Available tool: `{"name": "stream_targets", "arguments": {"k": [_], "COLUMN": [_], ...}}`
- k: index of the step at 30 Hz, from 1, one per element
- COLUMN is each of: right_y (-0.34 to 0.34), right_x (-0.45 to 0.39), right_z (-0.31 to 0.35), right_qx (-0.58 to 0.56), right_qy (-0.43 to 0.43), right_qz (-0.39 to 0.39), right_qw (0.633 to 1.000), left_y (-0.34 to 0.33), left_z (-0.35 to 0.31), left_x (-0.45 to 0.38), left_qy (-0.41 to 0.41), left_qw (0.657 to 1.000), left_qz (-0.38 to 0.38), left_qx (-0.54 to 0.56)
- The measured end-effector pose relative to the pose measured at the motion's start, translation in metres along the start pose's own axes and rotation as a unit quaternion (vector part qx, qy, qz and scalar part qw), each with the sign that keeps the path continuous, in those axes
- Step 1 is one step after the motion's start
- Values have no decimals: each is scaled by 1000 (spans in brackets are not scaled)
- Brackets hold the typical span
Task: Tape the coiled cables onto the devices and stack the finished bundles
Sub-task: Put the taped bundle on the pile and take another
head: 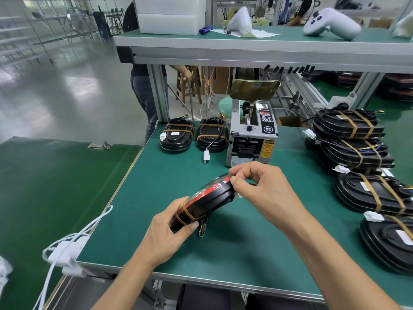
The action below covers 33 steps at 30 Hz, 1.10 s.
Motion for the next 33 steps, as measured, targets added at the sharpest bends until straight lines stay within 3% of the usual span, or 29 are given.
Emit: {"name": "stream_targets", "arguments": {"k": [9, 15, 25, 28, 33], "right_y": [-1, -5, -12, -16, -20], "right_x": [-5, -7, -2, 3, 9], "right_z": [-11, -17, -20, -16, -12], "right_qx": [-131, -186, -167, -202, -148], "right_qy": [-52, -64, -49, -43, -37], "right_qz": [31, -7, -42, -17, -23], "right_qw": [990, 980, 984, 978, 988], "left_y": [0, 0, 0, 0, 1], "left_z": [2, 3, 2, 3, 7], "left_x": [0, 1, 1, 1, 2], "left_qy": [1, 2, -3, 0, 5], "left_qw": [1000, 1000, 1000, 1000, 1000], "left_qz": [4, 6, 11, 13, 13], "left_qx": [0, -5, -16, -17, -28]}}
Point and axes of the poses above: each hand's wrist, its own x-axis away from the middle knuckle, its own y-axis out of the back of the hand, z = x × y, the point moved 3 cm from there along -x, towards the middle knuckle, and after that the axes turned 2 degrees about -y, right-handed, at the moved point
